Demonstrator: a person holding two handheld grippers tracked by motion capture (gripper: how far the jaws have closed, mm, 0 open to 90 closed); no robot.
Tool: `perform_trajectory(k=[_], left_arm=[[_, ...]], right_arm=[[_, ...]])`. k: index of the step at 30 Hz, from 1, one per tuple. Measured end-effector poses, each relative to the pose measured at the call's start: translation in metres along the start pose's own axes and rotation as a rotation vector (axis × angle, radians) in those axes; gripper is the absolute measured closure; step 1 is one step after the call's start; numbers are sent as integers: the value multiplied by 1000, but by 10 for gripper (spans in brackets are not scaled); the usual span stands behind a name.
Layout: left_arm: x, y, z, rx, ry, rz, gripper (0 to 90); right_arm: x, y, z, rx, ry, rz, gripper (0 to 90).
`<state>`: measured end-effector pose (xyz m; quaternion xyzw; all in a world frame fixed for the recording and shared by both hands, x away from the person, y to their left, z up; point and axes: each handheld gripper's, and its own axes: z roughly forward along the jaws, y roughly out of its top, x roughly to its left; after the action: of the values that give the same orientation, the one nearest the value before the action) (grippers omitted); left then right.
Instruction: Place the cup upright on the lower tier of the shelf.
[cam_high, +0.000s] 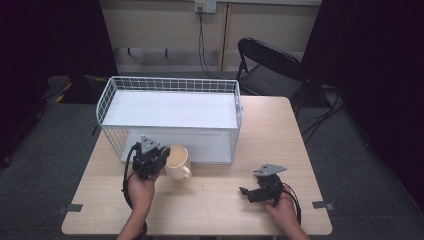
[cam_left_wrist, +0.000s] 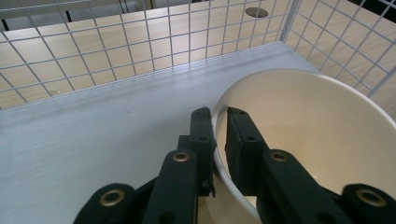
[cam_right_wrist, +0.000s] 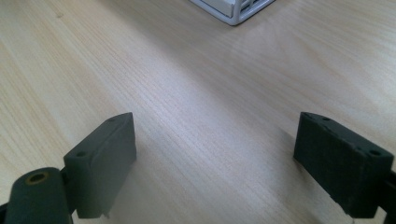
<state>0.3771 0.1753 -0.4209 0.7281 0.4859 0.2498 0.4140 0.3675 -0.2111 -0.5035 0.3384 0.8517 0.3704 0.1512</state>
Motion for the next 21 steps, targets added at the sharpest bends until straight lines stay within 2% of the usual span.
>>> perform_trajectory(k=[5,21], left_arm=[[2,2,4,-3,11,-25,817],[5,5,13,-20,69,-36,816]], right_arm=[[0,0,0,0,0,0,122],[0,0,0,0,0,0,122]])
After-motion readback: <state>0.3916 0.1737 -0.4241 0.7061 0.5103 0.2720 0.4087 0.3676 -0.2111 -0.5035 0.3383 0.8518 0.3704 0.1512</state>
